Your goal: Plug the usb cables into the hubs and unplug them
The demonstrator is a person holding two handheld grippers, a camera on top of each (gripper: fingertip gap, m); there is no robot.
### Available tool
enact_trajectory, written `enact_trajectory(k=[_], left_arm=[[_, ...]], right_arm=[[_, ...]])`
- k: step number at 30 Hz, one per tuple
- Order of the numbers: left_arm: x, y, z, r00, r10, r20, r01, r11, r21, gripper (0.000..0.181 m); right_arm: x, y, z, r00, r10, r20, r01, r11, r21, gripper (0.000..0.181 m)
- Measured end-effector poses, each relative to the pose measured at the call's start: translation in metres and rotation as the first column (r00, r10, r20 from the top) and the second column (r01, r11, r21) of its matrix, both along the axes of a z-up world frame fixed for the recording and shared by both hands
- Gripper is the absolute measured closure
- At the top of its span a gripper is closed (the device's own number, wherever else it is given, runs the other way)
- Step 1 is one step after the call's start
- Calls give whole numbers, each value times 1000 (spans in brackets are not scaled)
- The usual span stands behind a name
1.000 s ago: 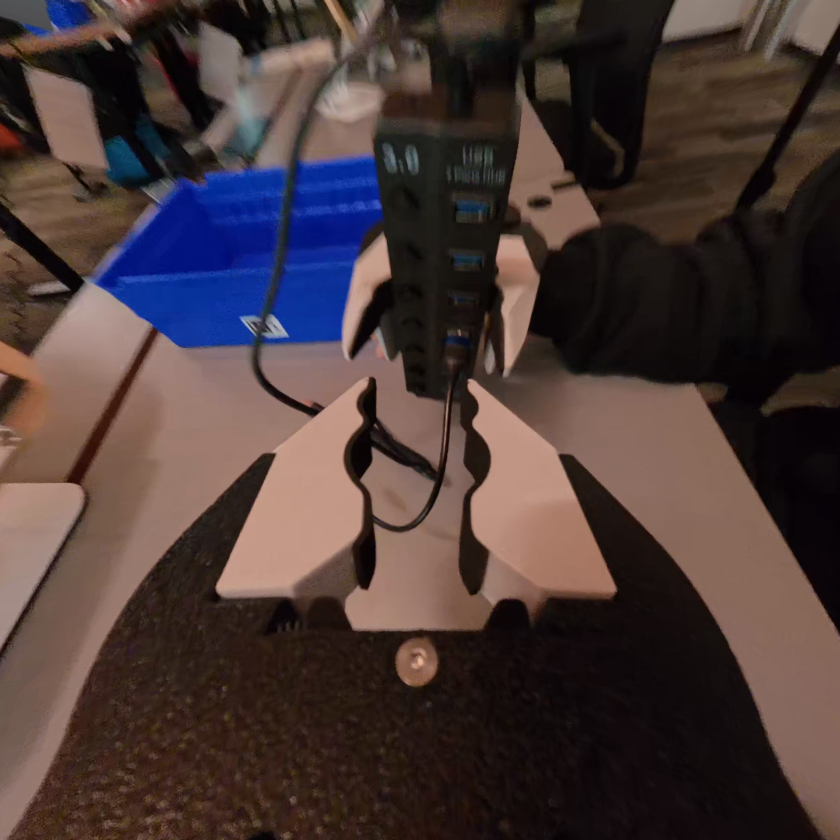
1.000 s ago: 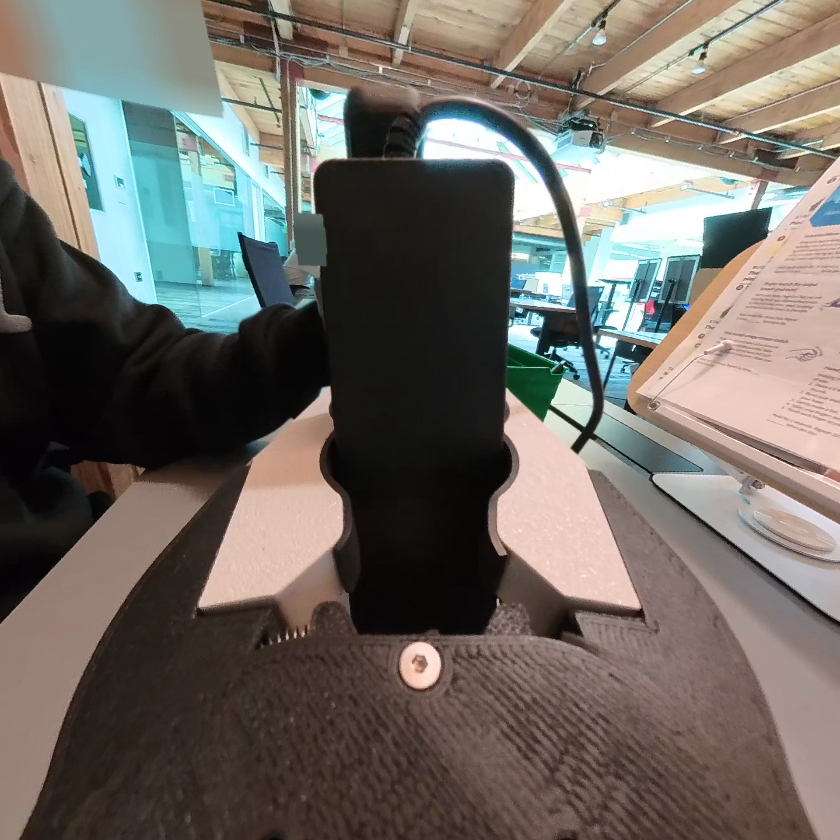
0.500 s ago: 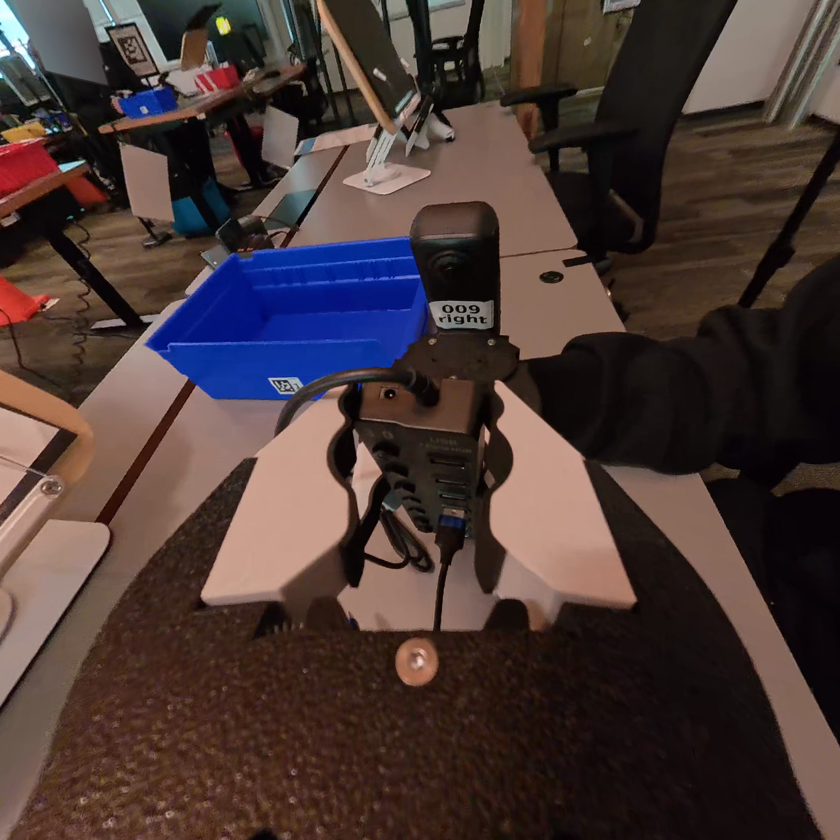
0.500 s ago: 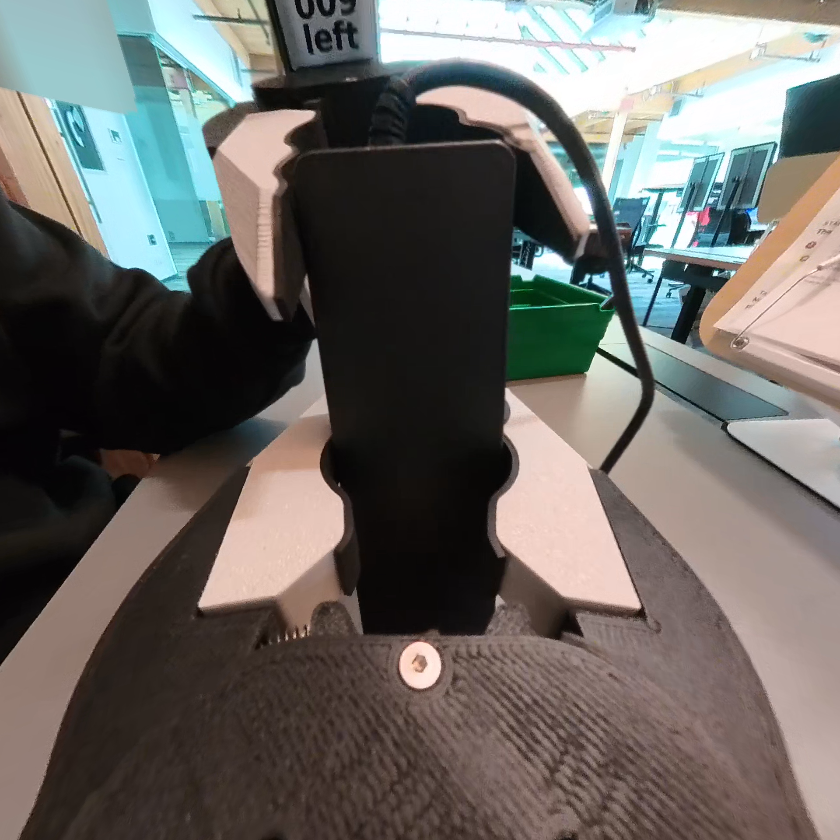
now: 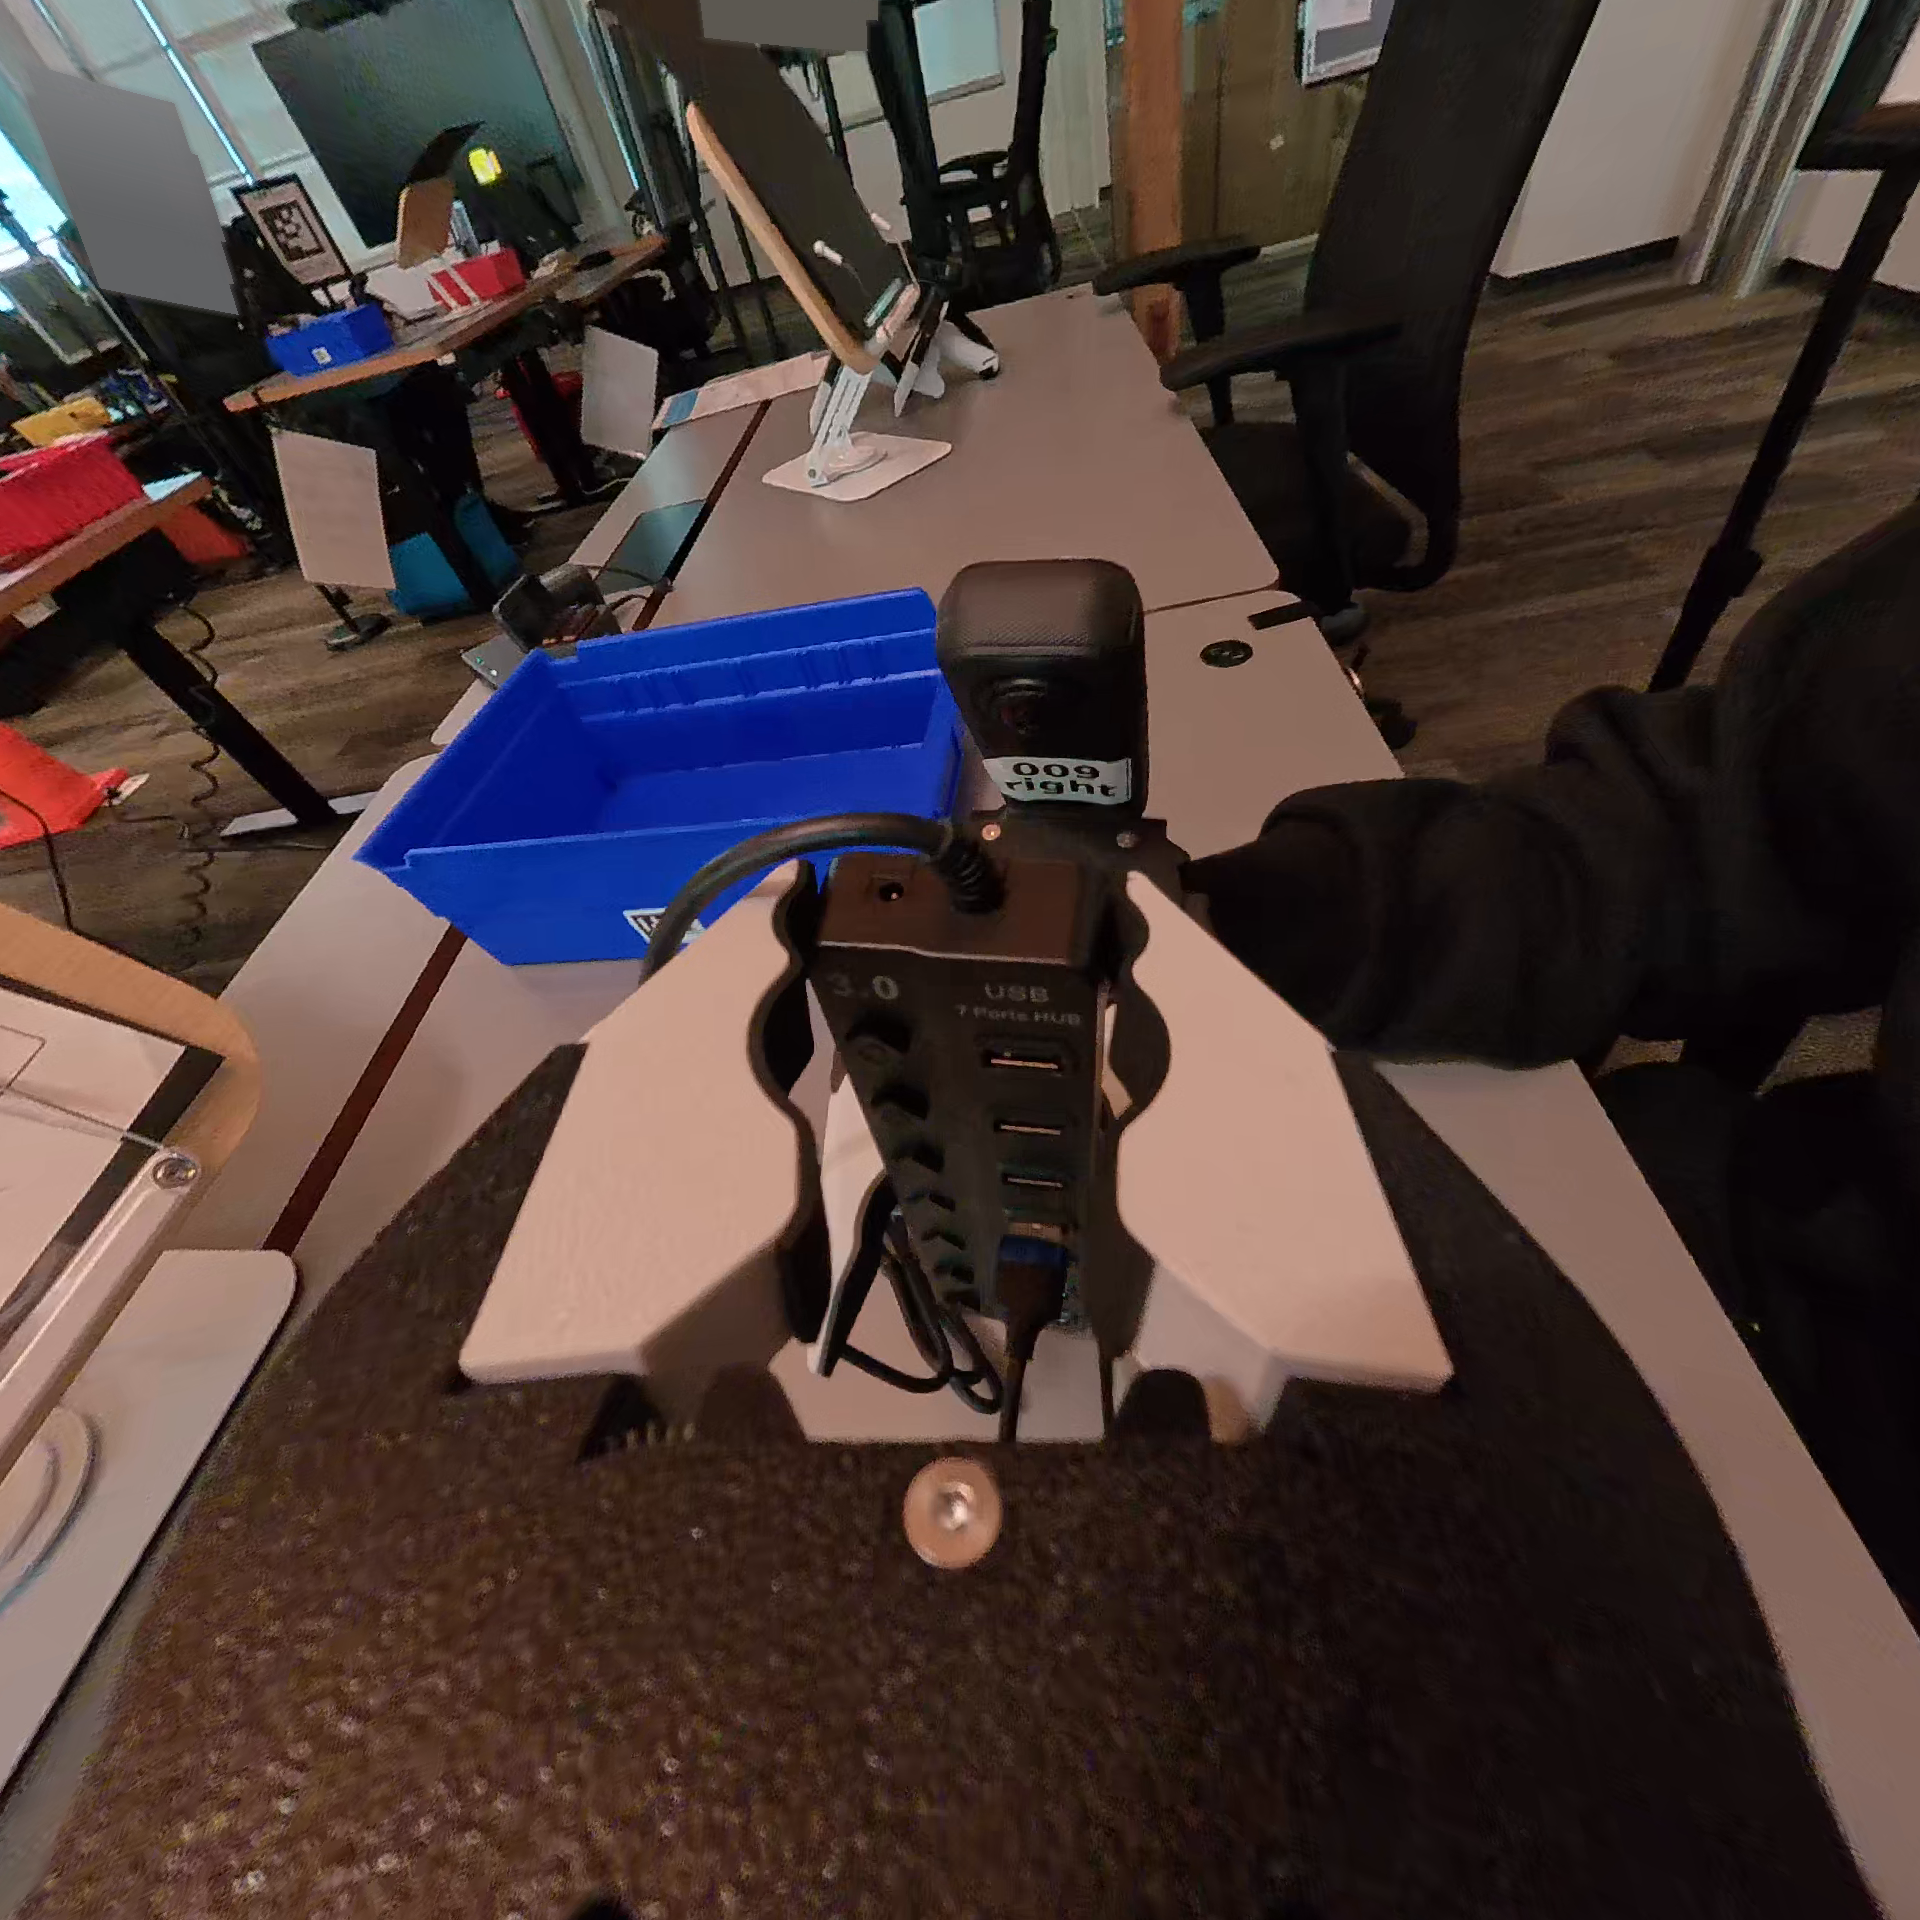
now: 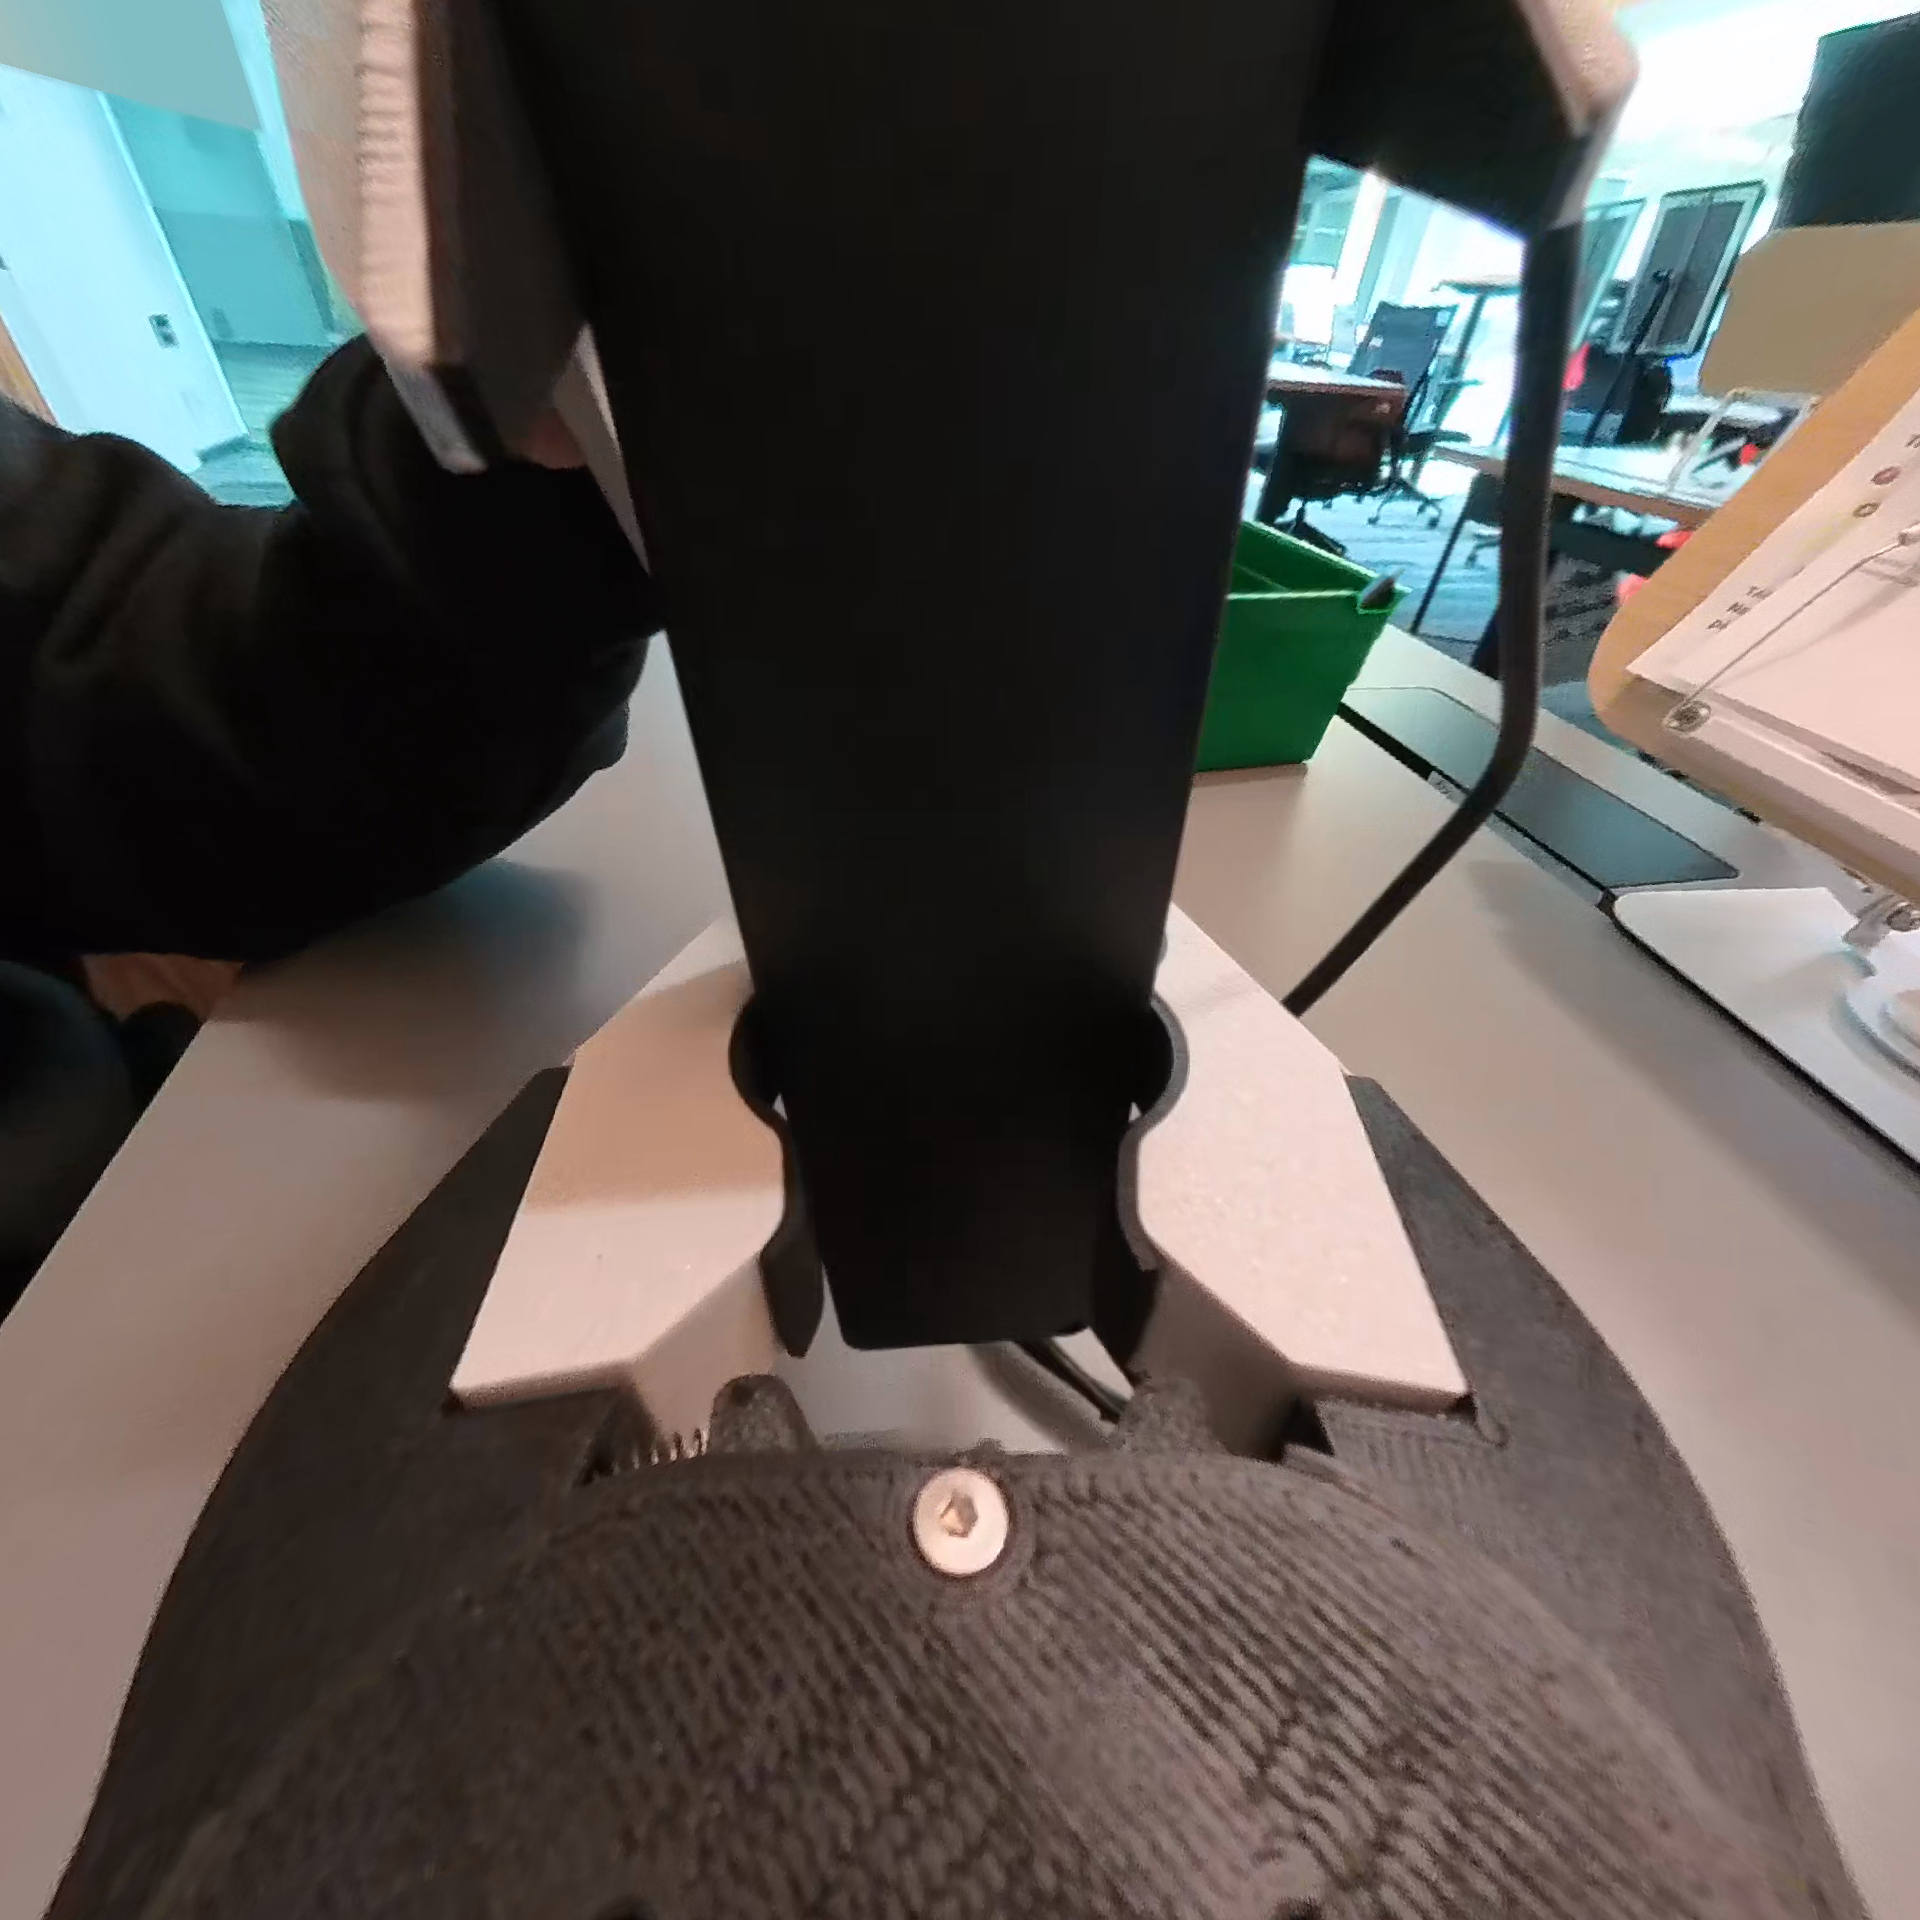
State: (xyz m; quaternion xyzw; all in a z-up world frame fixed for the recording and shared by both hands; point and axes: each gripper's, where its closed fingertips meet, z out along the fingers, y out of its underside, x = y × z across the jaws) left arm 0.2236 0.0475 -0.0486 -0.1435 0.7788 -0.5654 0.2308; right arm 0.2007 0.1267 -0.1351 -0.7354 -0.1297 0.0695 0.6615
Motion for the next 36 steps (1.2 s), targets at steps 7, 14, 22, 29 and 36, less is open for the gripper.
enact_trajectory(k=[7,14,22,29,36], left_arm=[[-9,22,3,997,47,-61,-45,999,30,125],[-19,38,-48,974,45,-224,11,970,244,151],[-17,31,-47,968,-14,-252,54,986,155,165],[-17,32,-51,960,-25,-281,66,988,139,170],[-15,34,-51,962,-29,-270,71,987,148,173]], right_arm=[[9,-12,26,998,-7,-61,15,991,131,118],[13,-17,31,999,-5,-48,14,986,169,118],[15,-18,31,998,-6,-62,17,986,167,118],[12,-16,27,999,1,-53,7,988,151,118],[12,-15,28,998,-2,-59,11,988,156,118]])
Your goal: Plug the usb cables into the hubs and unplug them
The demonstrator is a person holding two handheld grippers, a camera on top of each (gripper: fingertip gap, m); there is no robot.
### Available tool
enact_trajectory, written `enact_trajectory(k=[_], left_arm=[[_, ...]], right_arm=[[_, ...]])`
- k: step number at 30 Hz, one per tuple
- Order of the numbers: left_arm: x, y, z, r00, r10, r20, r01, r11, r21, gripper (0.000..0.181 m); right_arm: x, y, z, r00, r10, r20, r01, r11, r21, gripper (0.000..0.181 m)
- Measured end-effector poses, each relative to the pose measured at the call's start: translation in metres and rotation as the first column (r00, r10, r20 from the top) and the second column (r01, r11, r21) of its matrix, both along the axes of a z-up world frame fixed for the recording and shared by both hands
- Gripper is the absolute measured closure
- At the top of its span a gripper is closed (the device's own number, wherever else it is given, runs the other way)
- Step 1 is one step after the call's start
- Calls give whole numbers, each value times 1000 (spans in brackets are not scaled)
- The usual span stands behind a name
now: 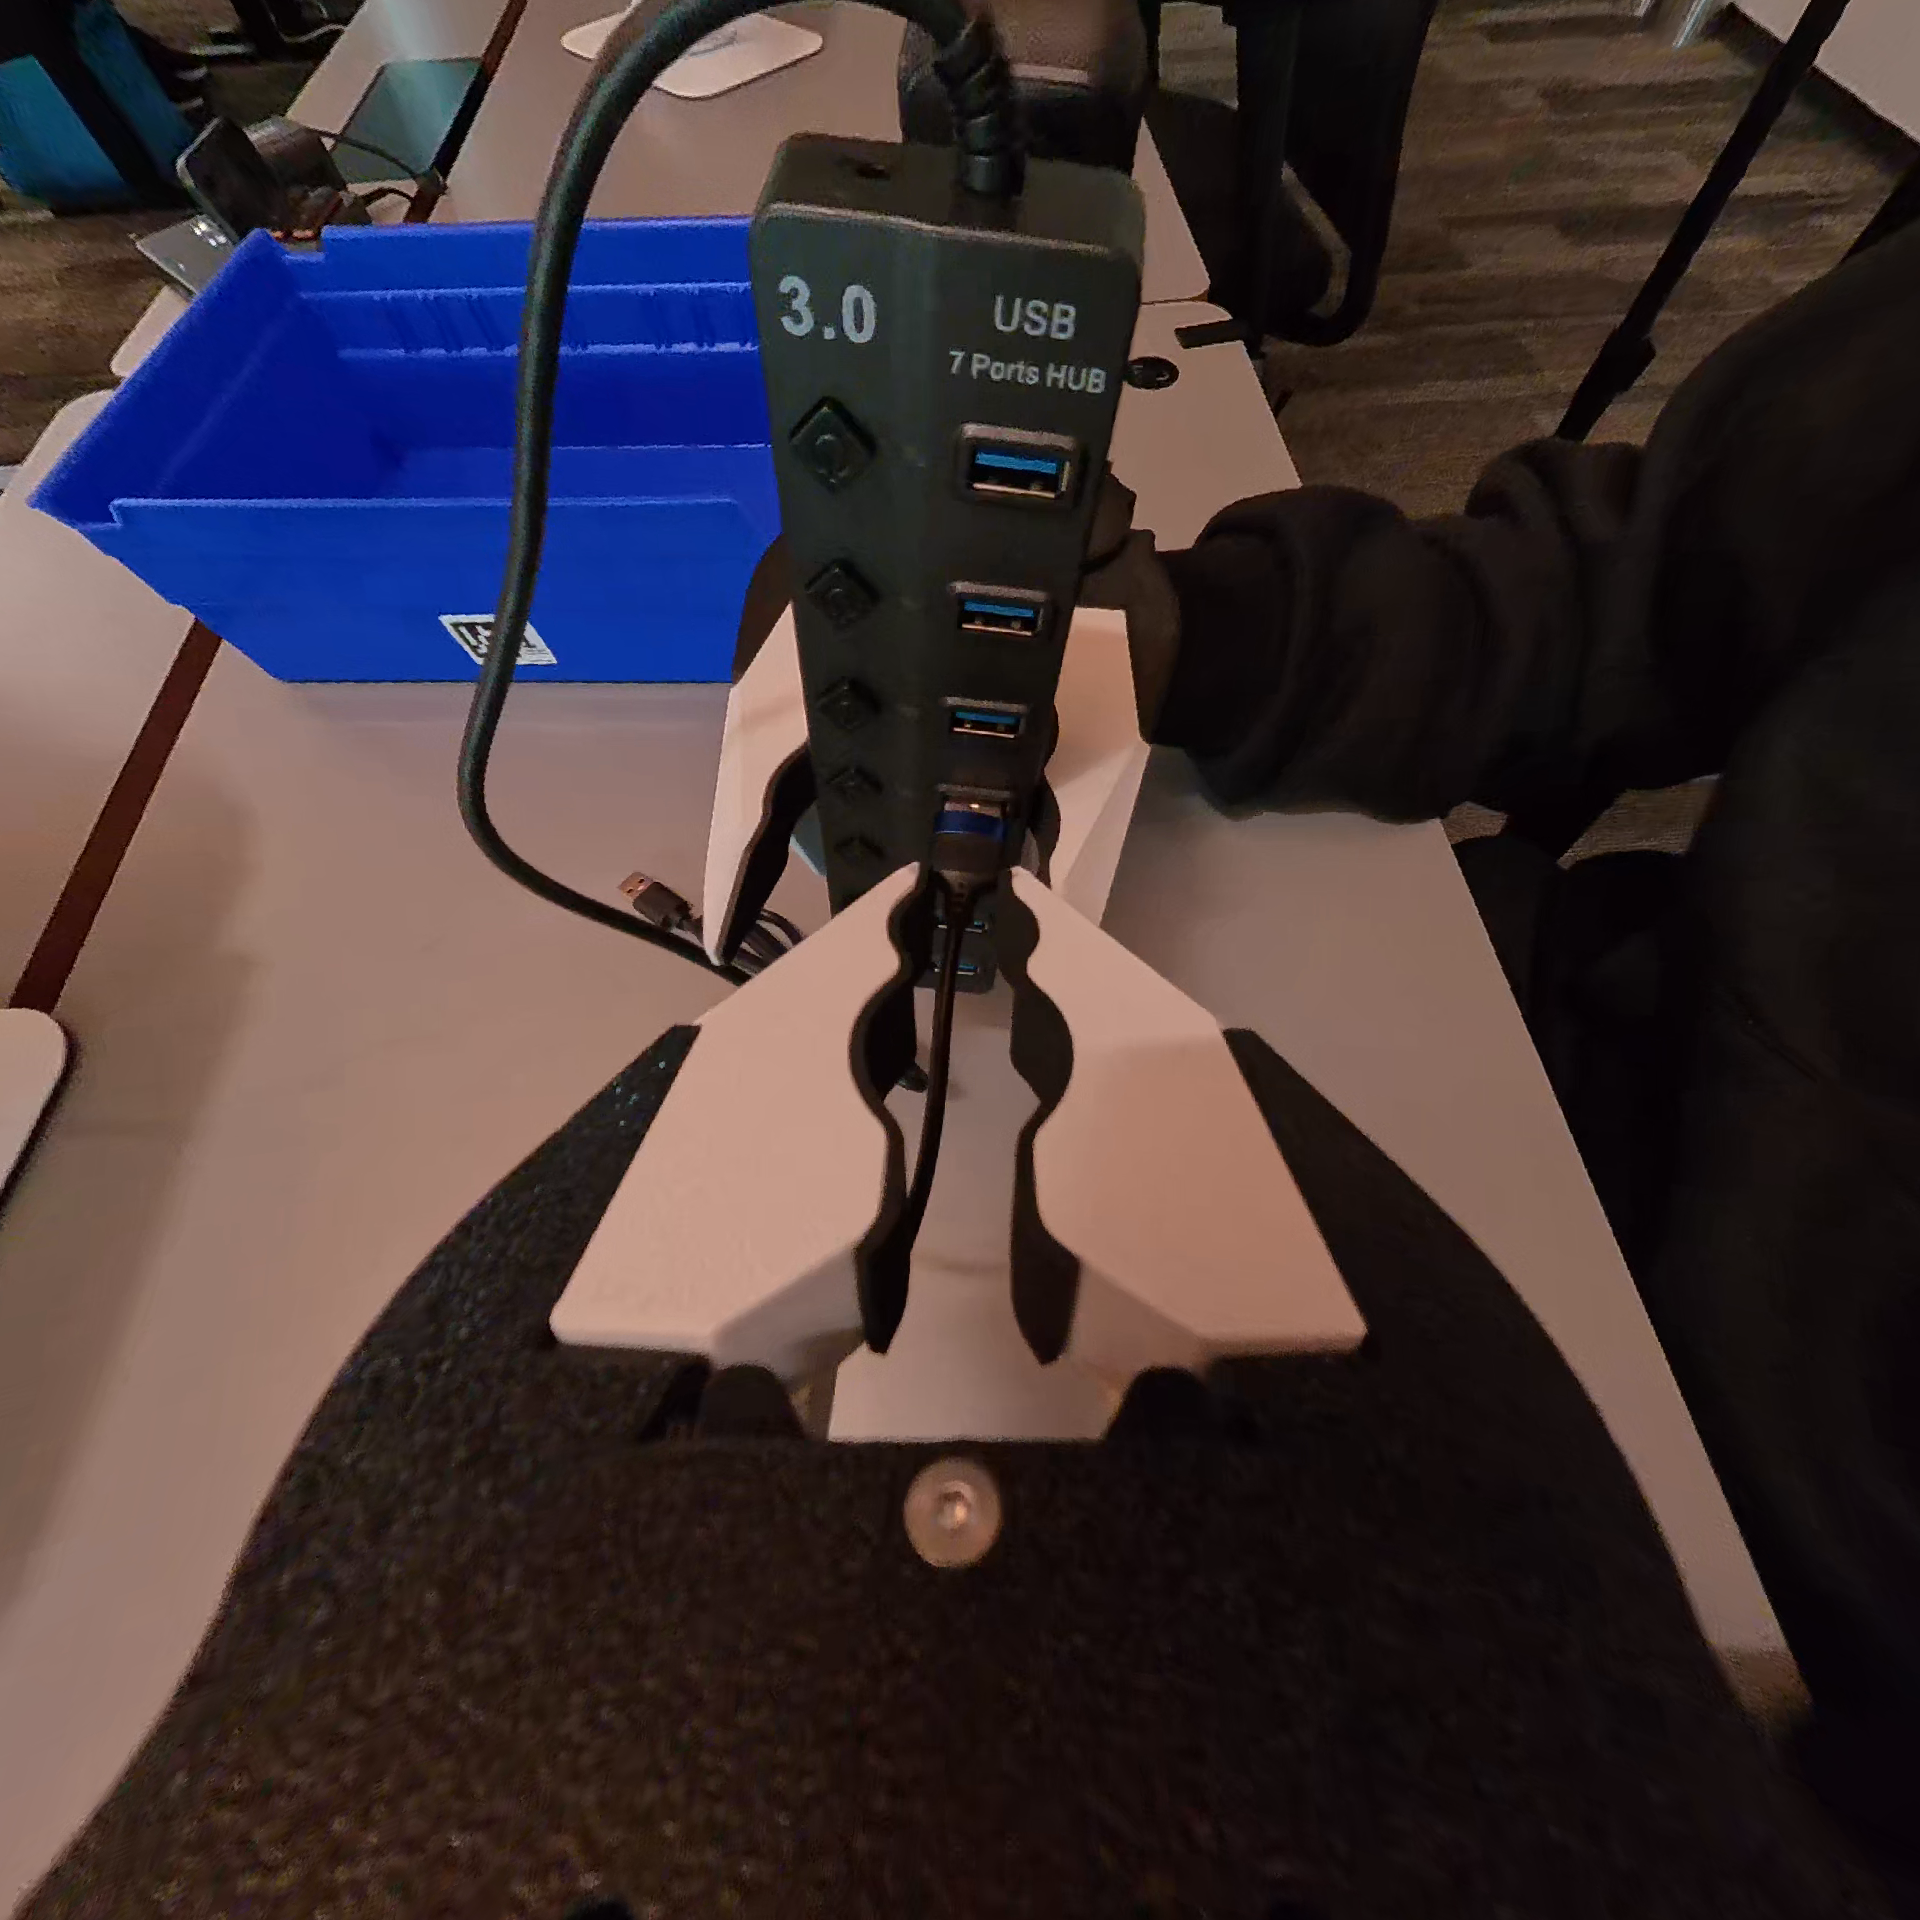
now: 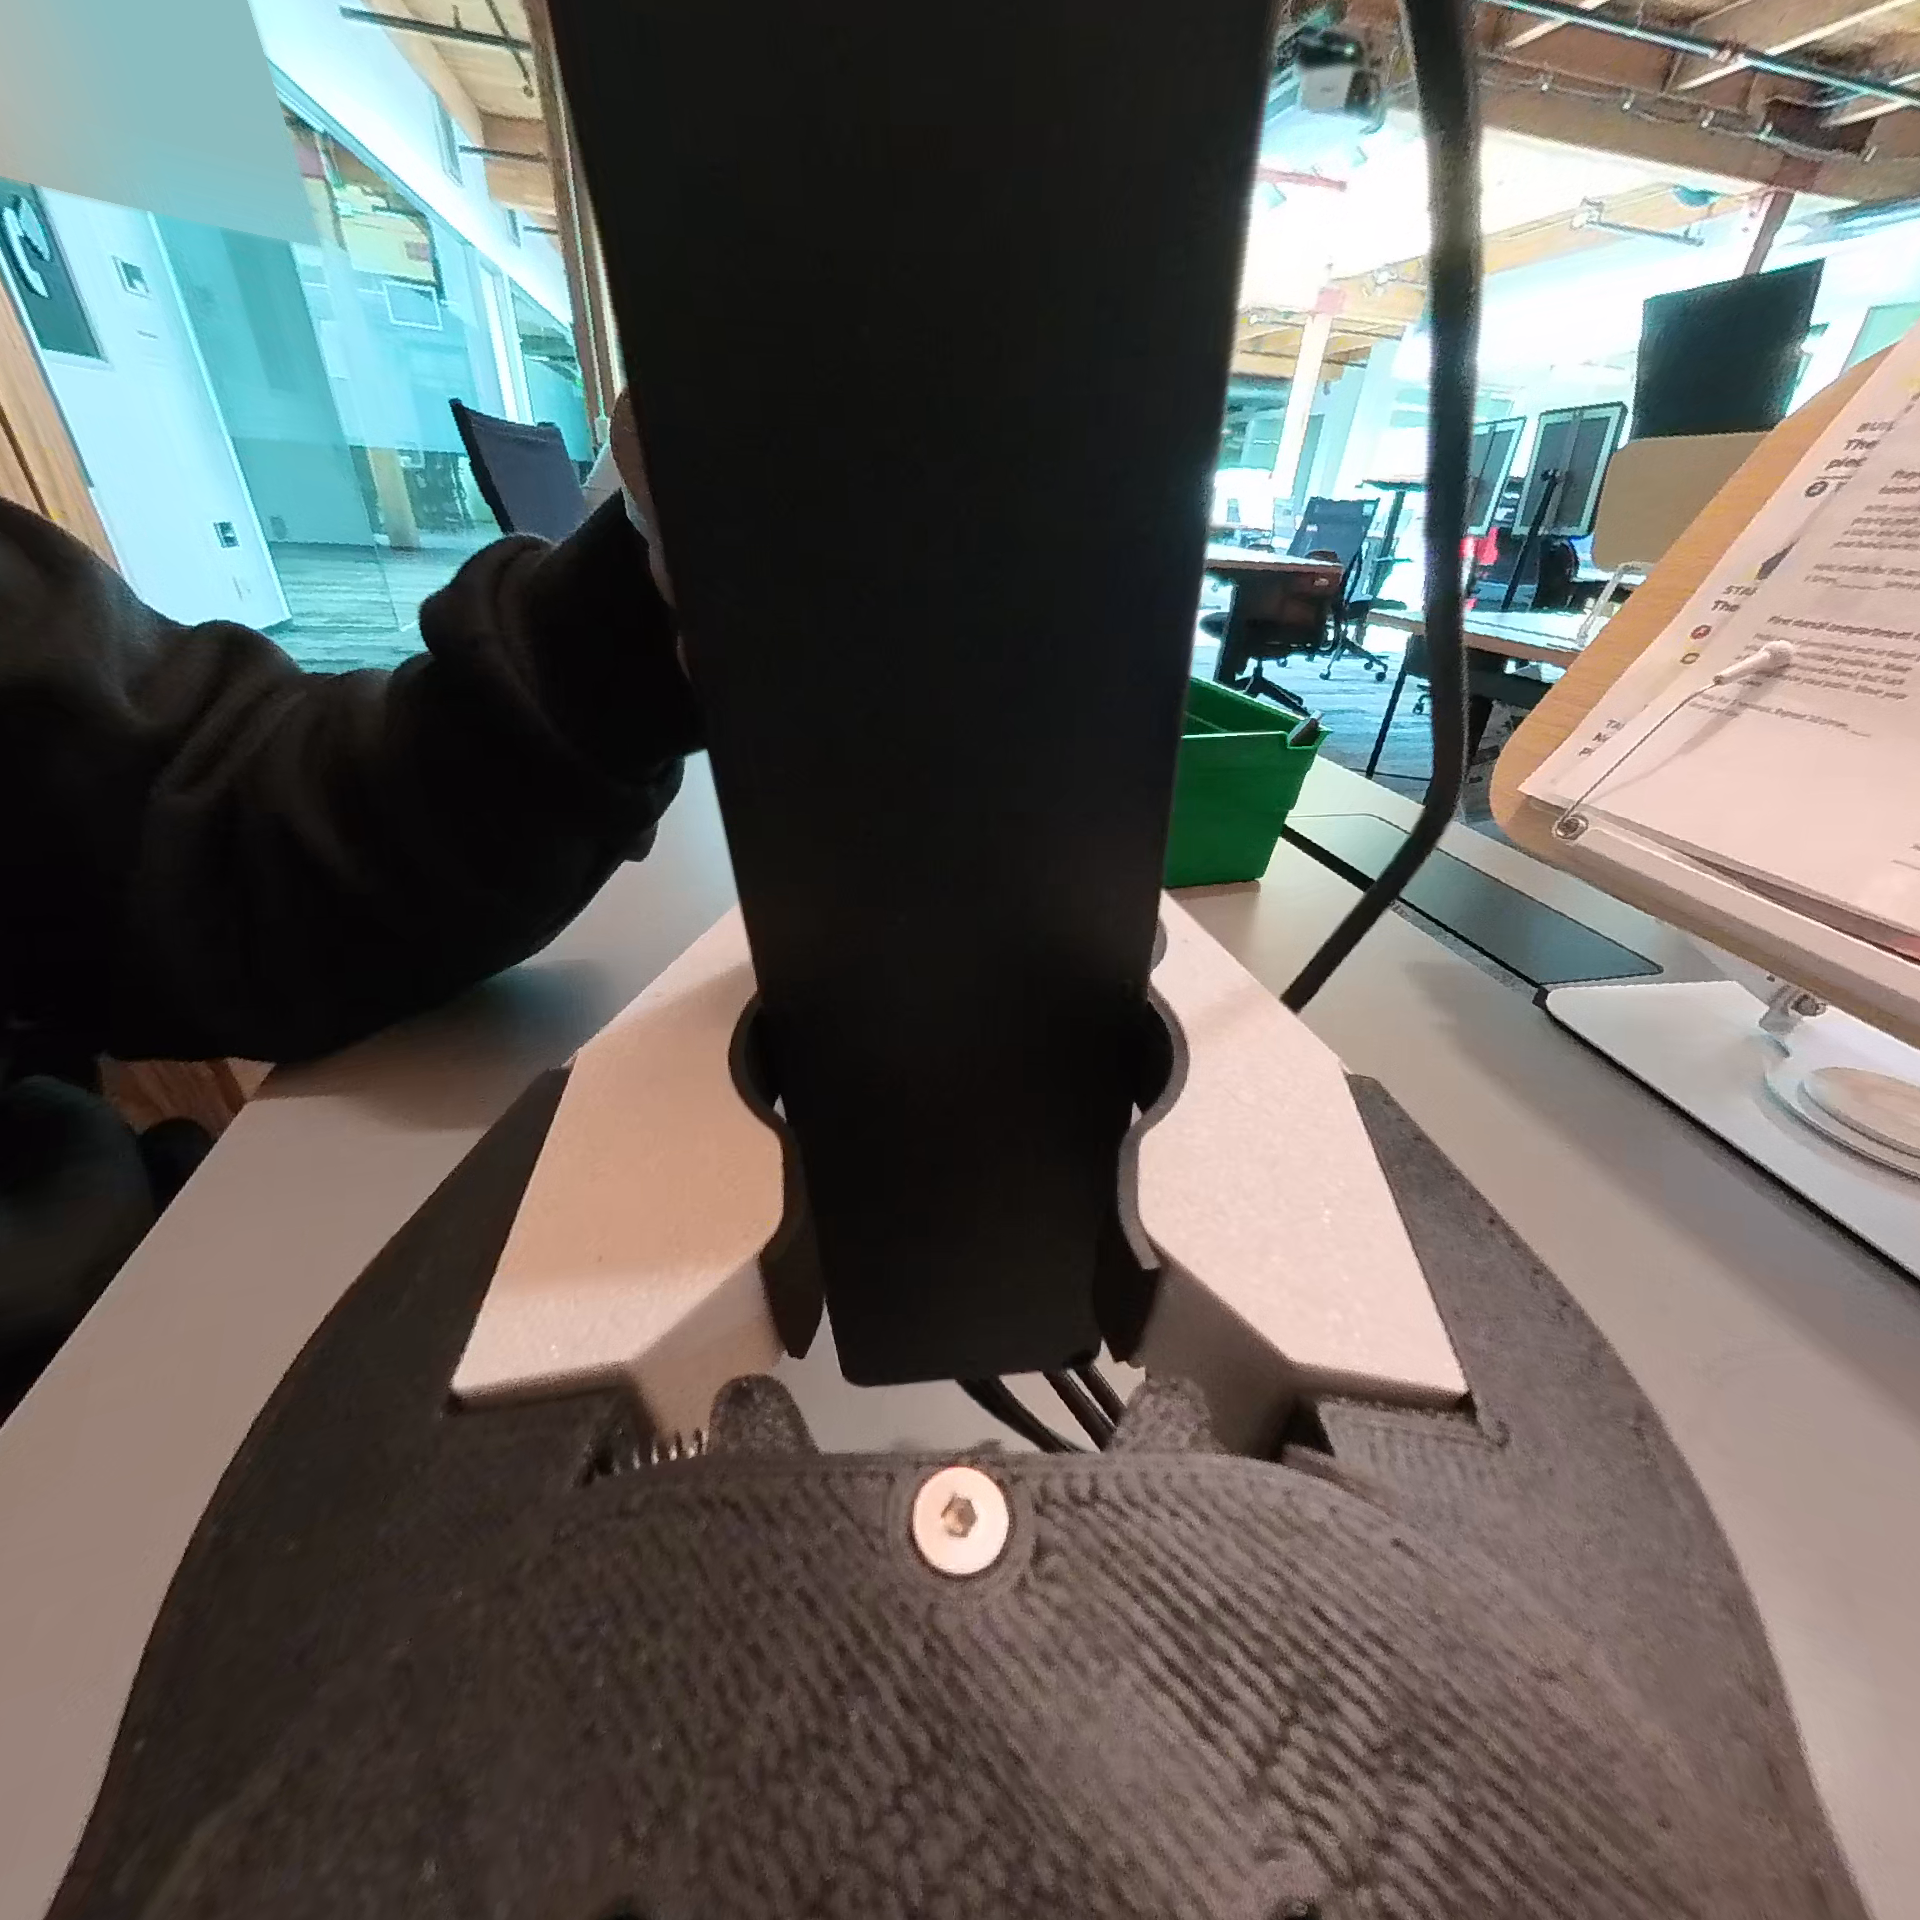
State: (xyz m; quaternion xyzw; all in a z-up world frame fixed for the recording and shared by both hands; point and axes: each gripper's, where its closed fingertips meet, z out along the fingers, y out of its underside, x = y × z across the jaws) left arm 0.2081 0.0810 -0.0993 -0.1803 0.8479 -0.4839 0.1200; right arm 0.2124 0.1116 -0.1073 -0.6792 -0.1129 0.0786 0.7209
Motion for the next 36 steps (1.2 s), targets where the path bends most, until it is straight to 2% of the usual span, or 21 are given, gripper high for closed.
enact_trajectory(k=[3,6,9,11,18,22,26,29,33,36], left_arm=[[2,-2,3,1000,-7,29,7,1000,-10,174],[1,-9,12,999,-29,38,32,996,-82,175],[-3,-4,5,998,-35,45,34,999,23,177],[-4,-6,9,998,-20,56,20,1000,12,177],[-4,-1,-2,999,1,41,-5,994,105,177],[-7,5,-17,999,11,44,-22,968,251,177],[-3,1,-7,999,5,34,-9,993,118,177],[-1,4,-5,998,6,62,-13,993,117,174],[-1,9,0,996,32,81,-40,994,101,157],[1,5,-6,998,26,62,-33,993,115,160]], right_arm=[[1,0,0,1000,-4,-16,4,1000,3,118],[0,0,2,1000,3,-23,-3,1000,16,119],[-1,6,-10,998,-34,58,37,998,-46,119],[-5,5,-6,999,-5,32,6,1000,-25,119],[-3,8,-17,998,-24,64,29,995,-90,120],[-4,11,-32,994,-22,108,40,985,-166,120],[-2,9,-22,998,-23,63,30,991,-128,120],[1,11,-23,998,-35,47,41,990,-131,120],[7,8,-17,996,-61,60,68,991,-117,120],[6,9,-20,997,-55,60,62,990,-128,120]])
